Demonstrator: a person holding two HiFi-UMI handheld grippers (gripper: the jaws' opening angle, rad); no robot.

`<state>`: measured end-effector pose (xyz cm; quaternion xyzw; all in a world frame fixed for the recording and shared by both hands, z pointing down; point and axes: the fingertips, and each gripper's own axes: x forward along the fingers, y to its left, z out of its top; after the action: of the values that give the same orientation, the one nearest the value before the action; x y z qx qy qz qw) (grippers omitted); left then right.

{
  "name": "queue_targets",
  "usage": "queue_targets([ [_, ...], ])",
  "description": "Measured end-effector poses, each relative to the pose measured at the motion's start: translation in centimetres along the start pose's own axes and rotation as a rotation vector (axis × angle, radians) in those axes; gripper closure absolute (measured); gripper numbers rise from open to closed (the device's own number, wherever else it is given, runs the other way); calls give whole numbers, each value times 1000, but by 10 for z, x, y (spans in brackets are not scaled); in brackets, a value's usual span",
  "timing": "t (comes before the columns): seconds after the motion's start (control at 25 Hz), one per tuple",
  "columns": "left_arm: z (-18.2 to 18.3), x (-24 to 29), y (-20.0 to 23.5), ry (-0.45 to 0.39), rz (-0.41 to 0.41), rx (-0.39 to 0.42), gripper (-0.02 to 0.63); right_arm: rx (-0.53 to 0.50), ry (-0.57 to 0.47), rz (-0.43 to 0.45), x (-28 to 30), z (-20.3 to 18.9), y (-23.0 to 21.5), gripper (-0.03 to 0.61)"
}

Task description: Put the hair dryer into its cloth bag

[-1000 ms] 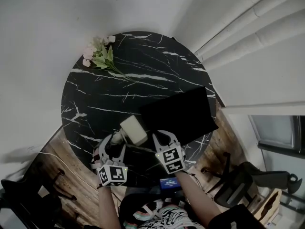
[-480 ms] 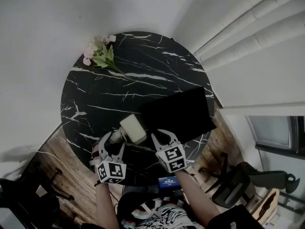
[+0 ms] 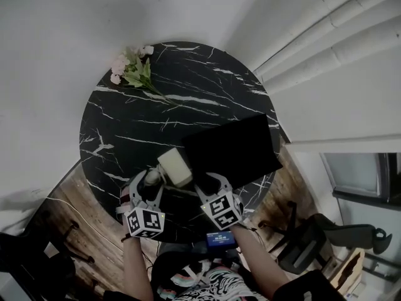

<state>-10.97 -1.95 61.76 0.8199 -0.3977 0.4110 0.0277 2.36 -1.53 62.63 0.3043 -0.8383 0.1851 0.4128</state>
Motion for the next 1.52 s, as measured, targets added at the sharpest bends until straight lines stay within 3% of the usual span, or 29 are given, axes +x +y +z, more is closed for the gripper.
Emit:
queue_targets([
  [0.28, 0, 1, 1, -10, 9, 16, 365, -160, 91, -112, 1, -18, 5, 454],
  [0.4, 0, 1, 1, -13, 11, 26, 365, -174, 72, -141, -4, -15, 2, 515],
  [0.68, 0, 3, 1, -11, 11, 41, 360, -69, 19, -128, -17, -4, -8, 551],
  [1.0, 1, 0, -1, -34, -37, 59, 402, 81, -80, -162, -39, 12, -24, 552],
  [1.24, 3, -3, -3, -32, -96, 44, 426, 133, -148, -187, -56, 23, -35, 552],
  [1.36, 2, 3, -4, 44, -141, 54, 387, 129, -148, -183, -58, 21, -35, 552],
  [1.4, 2, 6, -3, 75, -153, 51, 332, 130, -149, -180, -59, 22, -34, 552],
  [1.52, 4, 15, -4, 132, -207, 77, 285, 139, -154, -174, -60, 23, -31, 552],
])
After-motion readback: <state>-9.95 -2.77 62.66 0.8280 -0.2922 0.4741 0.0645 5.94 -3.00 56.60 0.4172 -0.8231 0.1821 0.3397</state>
